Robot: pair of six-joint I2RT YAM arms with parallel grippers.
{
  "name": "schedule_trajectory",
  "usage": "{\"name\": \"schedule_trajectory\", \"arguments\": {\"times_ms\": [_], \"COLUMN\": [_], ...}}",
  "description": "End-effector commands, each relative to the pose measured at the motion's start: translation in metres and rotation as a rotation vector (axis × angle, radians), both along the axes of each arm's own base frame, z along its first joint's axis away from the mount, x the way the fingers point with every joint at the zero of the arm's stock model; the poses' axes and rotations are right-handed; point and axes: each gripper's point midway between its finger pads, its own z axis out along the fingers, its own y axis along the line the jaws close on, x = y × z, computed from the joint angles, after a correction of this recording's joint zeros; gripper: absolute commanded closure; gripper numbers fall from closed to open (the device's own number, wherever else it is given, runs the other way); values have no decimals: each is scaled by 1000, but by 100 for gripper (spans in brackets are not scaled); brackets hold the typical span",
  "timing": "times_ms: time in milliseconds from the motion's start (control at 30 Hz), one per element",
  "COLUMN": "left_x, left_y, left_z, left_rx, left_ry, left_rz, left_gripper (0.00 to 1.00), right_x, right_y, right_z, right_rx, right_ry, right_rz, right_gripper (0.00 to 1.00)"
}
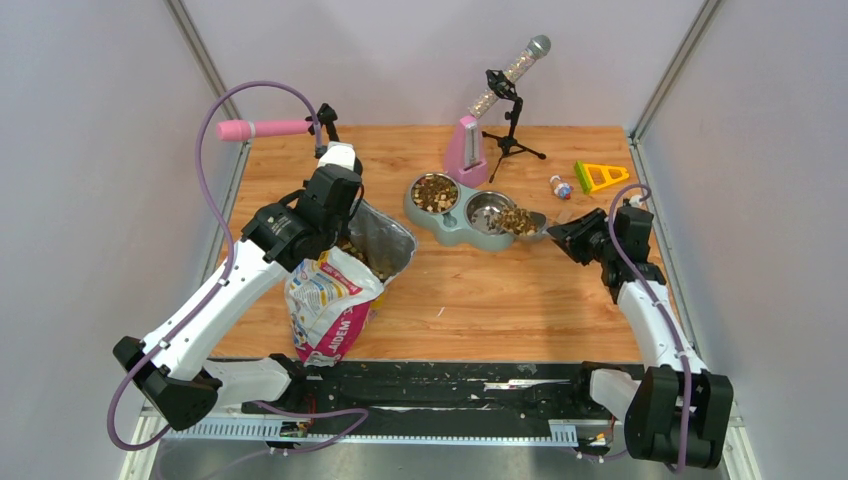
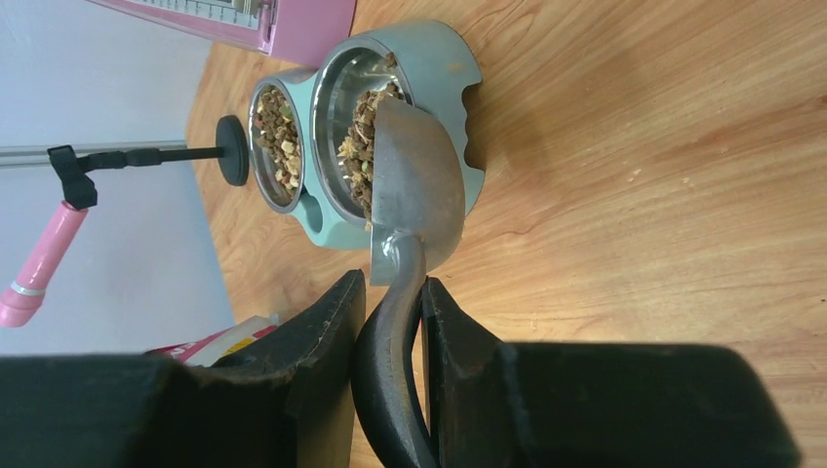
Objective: Serve the pet food
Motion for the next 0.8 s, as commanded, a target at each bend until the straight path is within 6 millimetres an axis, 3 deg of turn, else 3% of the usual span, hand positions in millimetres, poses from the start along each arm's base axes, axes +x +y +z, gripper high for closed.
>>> {"name": "schedule_trajectory", "arguments": {"times_ms": [0,767], "left_x": [19,17], "left_y": [-5,-3], "left_z": [56,59], "left_rx": [-136,-138], "left_ry": [-218,-227], "left_rz": [48,47], "left_gripper": [100,100], "right_x": [14,25], "right_y": [-5,-5], "right_z": [30,25], "right_rx": [-66,-154], "right_ry": [-80,-2], "right_rz": [23,61], "right_gripper": [100,100]}}
